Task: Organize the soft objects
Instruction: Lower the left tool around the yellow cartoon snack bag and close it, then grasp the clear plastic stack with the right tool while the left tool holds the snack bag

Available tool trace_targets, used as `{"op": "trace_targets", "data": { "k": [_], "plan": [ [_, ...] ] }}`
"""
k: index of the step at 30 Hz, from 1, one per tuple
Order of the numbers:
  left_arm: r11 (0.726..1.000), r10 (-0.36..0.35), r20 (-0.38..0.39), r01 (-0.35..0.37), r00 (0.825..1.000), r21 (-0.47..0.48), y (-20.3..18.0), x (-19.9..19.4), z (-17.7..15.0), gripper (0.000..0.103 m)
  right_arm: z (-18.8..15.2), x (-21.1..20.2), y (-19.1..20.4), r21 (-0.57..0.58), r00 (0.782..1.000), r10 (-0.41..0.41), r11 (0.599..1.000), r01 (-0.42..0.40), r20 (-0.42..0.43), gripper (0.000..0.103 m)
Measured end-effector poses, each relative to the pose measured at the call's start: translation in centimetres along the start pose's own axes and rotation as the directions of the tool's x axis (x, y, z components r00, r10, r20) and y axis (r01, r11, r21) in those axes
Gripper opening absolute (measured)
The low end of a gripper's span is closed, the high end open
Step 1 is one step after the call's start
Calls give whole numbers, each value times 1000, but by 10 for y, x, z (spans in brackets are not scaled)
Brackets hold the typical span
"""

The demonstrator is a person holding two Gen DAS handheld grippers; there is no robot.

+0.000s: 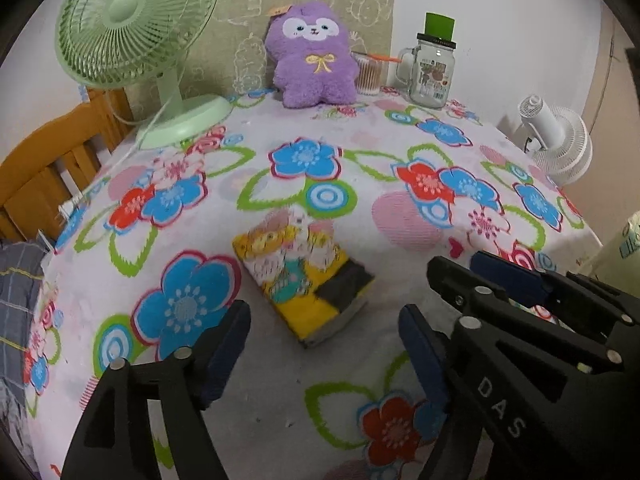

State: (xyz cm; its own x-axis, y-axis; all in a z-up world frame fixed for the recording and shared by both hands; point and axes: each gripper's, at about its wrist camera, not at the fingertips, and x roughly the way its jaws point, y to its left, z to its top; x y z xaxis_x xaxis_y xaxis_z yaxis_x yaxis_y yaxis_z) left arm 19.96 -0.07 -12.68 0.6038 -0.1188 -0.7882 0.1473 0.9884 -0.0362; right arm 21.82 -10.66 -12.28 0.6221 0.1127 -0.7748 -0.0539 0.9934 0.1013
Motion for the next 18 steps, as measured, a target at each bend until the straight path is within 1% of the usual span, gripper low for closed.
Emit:
{"op": "trace_targets", "data": {
  "k": [4, 6, 15, 16, 17, 18],
  "plan": [
    [1000, 29, 13, -29, 1000, -1, -6, 3, 11, 83, 7, -3, -6, 20, 1000, -3, 1000, 3, 17, 33],
    [1000, 22, 13, -22, 1000, -7, -7, 6, 13, 83, 9, -3, -9, 30, 1000, -5, 1000, 4, 20, 33],
    [997, 76, 11, -76, 997, 2, -16, 20, 23, 83, 13, 4, -18, 61, 1000, -23, 998, 23, 12, 33],
    [997, 80, 8, -80, 997, 2, -16, 22, 23, 80, 13, 5, -18, 62, 1000, -24, 998, 23, 9, 33],
    [996, 84, 4, -84, 996, 1, -16, 23, 24, 72, 12, 7, -19, 63, 1000, -23, 998, 23, 2, 33],
    [996, 89, 1, -89, 996, 1, -15, 24, 23, 70, 12, 9, -19, 64, 1000, -23, 998, 23, -1, 33]
  ]
}}
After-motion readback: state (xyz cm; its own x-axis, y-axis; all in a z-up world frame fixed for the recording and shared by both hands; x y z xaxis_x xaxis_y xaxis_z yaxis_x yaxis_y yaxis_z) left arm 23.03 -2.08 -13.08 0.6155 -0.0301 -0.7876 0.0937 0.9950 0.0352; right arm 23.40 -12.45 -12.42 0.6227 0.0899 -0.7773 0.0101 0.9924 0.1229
